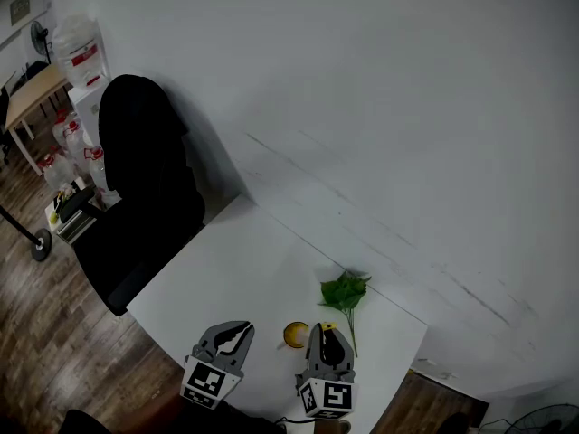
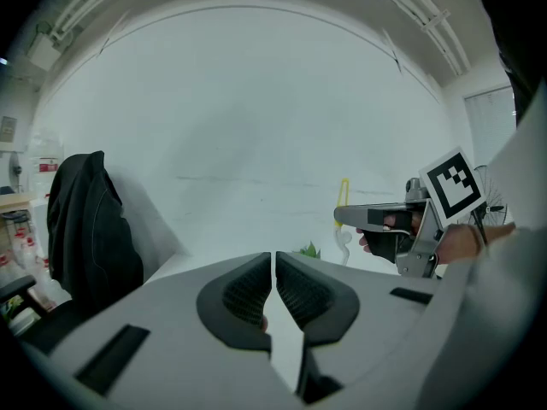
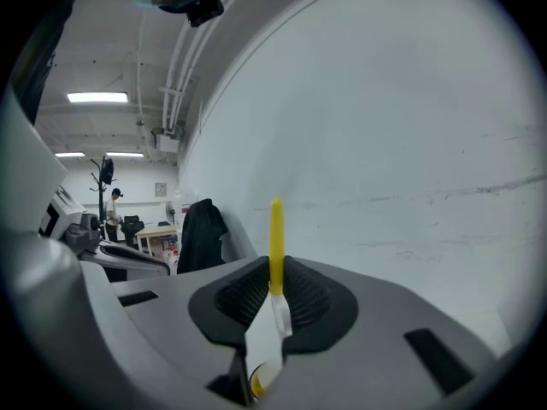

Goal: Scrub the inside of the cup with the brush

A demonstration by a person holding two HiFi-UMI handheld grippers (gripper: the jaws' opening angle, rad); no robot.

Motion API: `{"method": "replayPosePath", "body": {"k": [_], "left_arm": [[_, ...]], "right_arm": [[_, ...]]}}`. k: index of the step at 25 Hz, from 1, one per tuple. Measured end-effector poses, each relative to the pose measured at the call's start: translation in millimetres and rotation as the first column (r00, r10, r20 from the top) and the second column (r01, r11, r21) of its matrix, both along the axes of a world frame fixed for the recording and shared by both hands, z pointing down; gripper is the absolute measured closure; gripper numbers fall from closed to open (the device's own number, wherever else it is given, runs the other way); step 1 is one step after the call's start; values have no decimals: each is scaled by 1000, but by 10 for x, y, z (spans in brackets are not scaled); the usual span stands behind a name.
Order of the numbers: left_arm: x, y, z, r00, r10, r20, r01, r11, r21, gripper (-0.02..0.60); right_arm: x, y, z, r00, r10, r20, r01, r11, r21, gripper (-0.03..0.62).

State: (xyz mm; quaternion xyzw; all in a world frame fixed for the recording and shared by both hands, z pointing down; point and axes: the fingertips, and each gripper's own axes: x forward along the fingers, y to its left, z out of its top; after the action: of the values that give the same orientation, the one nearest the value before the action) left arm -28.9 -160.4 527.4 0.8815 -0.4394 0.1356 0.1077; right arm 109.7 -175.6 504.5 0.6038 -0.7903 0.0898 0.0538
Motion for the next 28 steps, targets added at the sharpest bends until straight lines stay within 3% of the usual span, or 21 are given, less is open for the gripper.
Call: {"method": "replayPosePath", "body": {"k": [9, 15, 24, 28], "left_arm": [[114, -83, 167, 1000, 18, 2, -18, 1000, -25, 546], [273, -28, 385, 996, 83, -18, -83, 996, -39, 545], [540, 90, 908, 984, 176, -25, -178, 974, -144, 543], [688, 206, 1191, 970, 243, -14, -240, 948, -207, 432]], "right_arm": [[-52, -75, 328, 1000, -22, 5, 22, 998, -58, 528], [-40, -84, 327, 1000, -24, 20, 25, 998, -60, 528], [-22, -49, 344, 999, -31, 14, 32, 997, -73, 529], [-10, -38, 320, 999, -28, 32, 30, 996, -80, 528]]}}
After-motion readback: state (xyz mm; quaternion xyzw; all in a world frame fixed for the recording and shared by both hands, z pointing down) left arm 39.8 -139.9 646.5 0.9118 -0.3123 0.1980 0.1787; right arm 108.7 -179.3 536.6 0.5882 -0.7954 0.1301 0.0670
